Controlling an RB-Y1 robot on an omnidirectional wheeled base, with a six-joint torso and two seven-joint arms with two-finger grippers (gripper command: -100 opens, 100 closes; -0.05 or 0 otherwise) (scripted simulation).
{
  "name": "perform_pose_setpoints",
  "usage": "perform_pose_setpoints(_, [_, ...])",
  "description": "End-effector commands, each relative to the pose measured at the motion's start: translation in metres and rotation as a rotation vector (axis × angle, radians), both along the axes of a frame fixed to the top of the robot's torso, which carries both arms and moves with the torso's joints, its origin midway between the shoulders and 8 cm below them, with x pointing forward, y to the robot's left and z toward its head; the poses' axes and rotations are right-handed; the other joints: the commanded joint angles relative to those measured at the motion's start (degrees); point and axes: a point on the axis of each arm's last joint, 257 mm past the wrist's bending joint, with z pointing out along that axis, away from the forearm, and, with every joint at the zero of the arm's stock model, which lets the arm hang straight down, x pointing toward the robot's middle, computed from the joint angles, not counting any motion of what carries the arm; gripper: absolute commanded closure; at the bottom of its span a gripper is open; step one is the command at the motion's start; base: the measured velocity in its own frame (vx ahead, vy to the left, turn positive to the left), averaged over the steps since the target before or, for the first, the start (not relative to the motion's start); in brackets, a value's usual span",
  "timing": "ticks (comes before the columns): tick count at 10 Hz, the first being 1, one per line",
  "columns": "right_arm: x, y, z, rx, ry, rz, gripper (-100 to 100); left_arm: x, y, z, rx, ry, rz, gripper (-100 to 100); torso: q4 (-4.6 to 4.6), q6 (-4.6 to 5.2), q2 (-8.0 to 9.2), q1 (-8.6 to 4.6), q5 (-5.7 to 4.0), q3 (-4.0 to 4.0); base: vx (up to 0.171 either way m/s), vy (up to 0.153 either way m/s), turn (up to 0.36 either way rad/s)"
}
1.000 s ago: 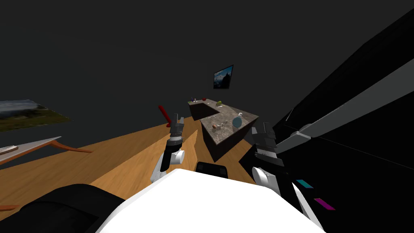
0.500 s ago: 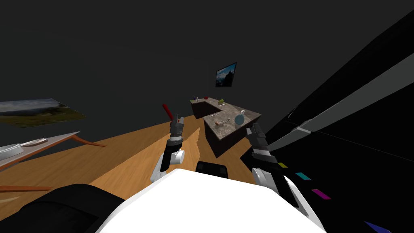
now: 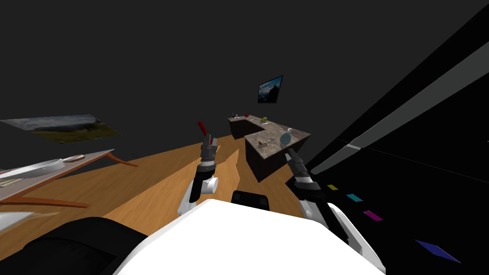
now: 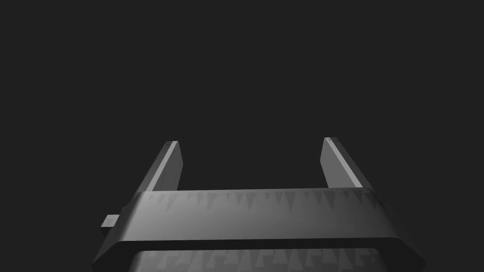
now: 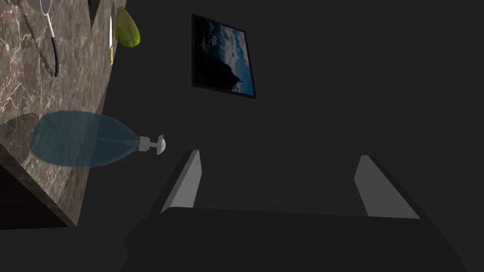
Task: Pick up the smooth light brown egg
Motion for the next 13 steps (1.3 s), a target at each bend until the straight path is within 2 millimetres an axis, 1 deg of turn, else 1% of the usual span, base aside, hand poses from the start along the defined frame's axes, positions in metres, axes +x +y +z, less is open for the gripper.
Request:
perform_pose_setpoints(1, [0.006, 0.007, -0.018, -0.056, 0.042, 0.030, -100, 0.000, 0.000, 0.000, 0.000, 0.000, 0.000, 0, 0.00, 0.00, 0.00, 0.00, 0.00, 0.00, -0.152, 0.107, 0.091])
perform_pose_setpoints(2, [0.006, 0.007, -0.019, -0.074, 0.046, 0.039, -100, 0.000, 0.000, 0.000, 0.000, 0.000, 0.000, 0, 0.01, -0.01, 0.05, 0.10, 0.02, 0.03, -0.132, 0.091, 0.027])
perform_pose_setpoints(4, [0.010, 0.014, -0.050, -0.162, 0.109, 0.079, -100, 0.000, 0.000, 0.000, 0.000, 0.000, 0.000, 0, 0.01, 0.00, 0.05, 0.03, 0.01, 0.02, -0.151, 0.090, 0.076])
perform_pose_setpoints(5, [0.009, 0.014, -0.051, -0.182, 0.113, 0.088, -100, 0.000, 0.000, 0.000, 0.000, 0.000, 0.000, 0, 0.02, 0.00, 0.08, 0.04, 0.01, 0.05, -0.110, 0.077, 0.029])
perform_pose_setpoints(6, [0.010, 0.016, -0.068, -0.229, 0.146, 0.106, -100, 0.000, 0.000, 0.000, 0.000, 0.000, 0.000, 0, 0.00, 0.01, -0.04, -0.01, 0.00, -0.01, -0.115, 0.091, 0.058])
perform_pose_setpoints(7, [0.010, 0.015, -0.068, -0.242, 0.148, 0.111, -100, 0.000, 0.000, 0.000, 0.000, 0.000, 0.000, 0, -0.01, 0.00, -0.06, 0.02, 0.01, -0.03, -0.084, 0.071, 0.030])
perform_pose_setpoints(8, [0.010, 0.015, -0.086, -0.293, 0.182, 0.130, -100, 0.000, 0.000, 0.000, 0.000, 0.000, 0.000, 0, -0.02, 0.02, -0.15, -0.04, 0.00, -0.08, -0.077, 0.069, 0.061])
perform_pose_setpoints(9, [0.009, 0.014, -0.086, -0.305, 0.184, 0.134, -100, 0.000, 0.000, 0.000, 0.000, 0.000, 0.000, 0, -0.04, 0.01, -0.18, -0.05, -0.01, -0.10, -0.057, 0.062, 0.033])
perform_pose_setpoints(10, [0.009, 0.013, -0.104, -0.356, 0.218, 0.151, -100, 0.000, 0.000, 0.000, 0.000, 0.000, 0.000, 0, -0.05, 0.01, -0.27, -0.08, -0.01, -0.14, -0.069, 0.082, 0.064])
perform_pose_setpoints(11, [0.008, 0.012, -0.105, -0.371, 0.221, 0.156, -100, 0.000, 0.000, 0.000, 0.000, 0.000, 0.000, 0, -0.05, 0.01, -0.25, -0.03, 0.00, -0.14, -0.069, 0.059, 0.024])
perform_pose_setpoints(12, [0.007, 0.009, -0.122, -0.425, 0.255, 0.171, -100, 0.000, 0.000, 0.000, 0.000, 0.000, 0.000, 0, -0.05, 0.02, -0.25, -0.10, -0.01, -0.14, -0.068, 0.062, 0.054])
perform_pose_setpoints(13, [0.007, 0.007, -0.123, -0.440, 0.257, 0.177, -100, 0.000, 0.000, 0.000, 0.000, 0.000, 0.000, 0, -0.05, 0.01, -0.25, -0.09, -0.02, -0.14, -0.054, 0.049, 0.032])
